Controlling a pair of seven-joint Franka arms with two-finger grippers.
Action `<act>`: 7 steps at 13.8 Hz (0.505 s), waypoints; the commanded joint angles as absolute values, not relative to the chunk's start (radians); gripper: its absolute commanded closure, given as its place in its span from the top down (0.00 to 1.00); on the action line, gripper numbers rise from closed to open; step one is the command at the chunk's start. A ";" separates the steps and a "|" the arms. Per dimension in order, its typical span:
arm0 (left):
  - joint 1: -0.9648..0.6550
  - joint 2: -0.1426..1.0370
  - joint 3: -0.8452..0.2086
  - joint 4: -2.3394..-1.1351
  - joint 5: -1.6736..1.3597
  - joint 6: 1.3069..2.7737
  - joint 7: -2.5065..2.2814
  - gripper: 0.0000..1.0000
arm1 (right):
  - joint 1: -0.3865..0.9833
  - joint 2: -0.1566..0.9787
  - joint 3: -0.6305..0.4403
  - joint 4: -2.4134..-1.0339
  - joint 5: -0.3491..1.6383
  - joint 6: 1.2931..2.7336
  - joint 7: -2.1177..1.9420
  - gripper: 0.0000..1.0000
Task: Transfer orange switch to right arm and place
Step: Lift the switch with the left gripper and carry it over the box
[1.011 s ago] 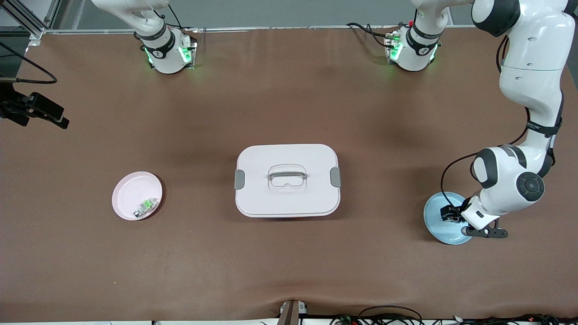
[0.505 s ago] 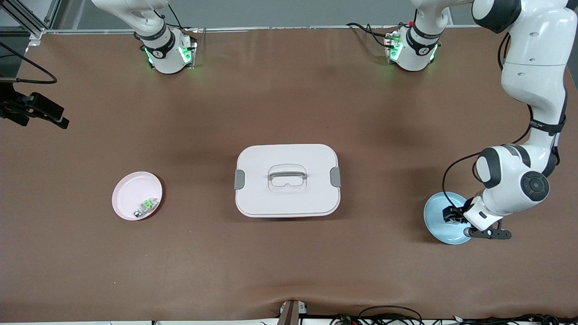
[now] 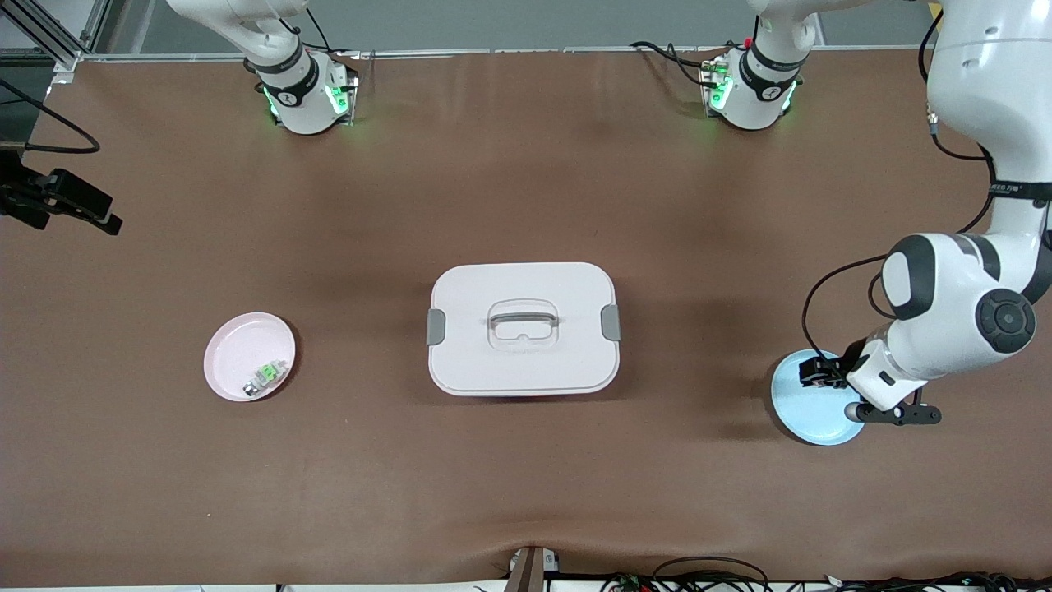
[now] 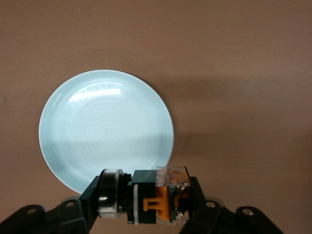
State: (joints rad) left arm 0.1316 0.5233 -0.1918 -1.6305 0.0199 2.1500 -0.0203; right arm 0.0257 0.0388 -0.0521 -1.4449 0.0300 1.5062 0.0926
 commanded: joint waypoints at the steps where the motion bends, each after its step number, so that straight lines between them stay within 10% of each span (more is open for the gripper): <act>1: 0.137 0.444 -0.248 -1.638 0.005 2.070 -0.116 0.03 | 0.009 0.049 -0.046 -1.428 0.028 1.505 0.106 1.00; 7: 0.134 0.407 -0.380 -1.533 -0.064 1.895 -0.366 0.03 | -0.049 0.066 -0.046 -1.428 0.083 1.520 0.089 1.00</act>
State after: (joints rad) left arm 0.1302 0.4167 -0.3548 -1.5634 -0.0282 1.9404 -0.3055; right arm -0.0303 0.0471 -0.0538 -1.4450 0.0588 1.5195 0.0915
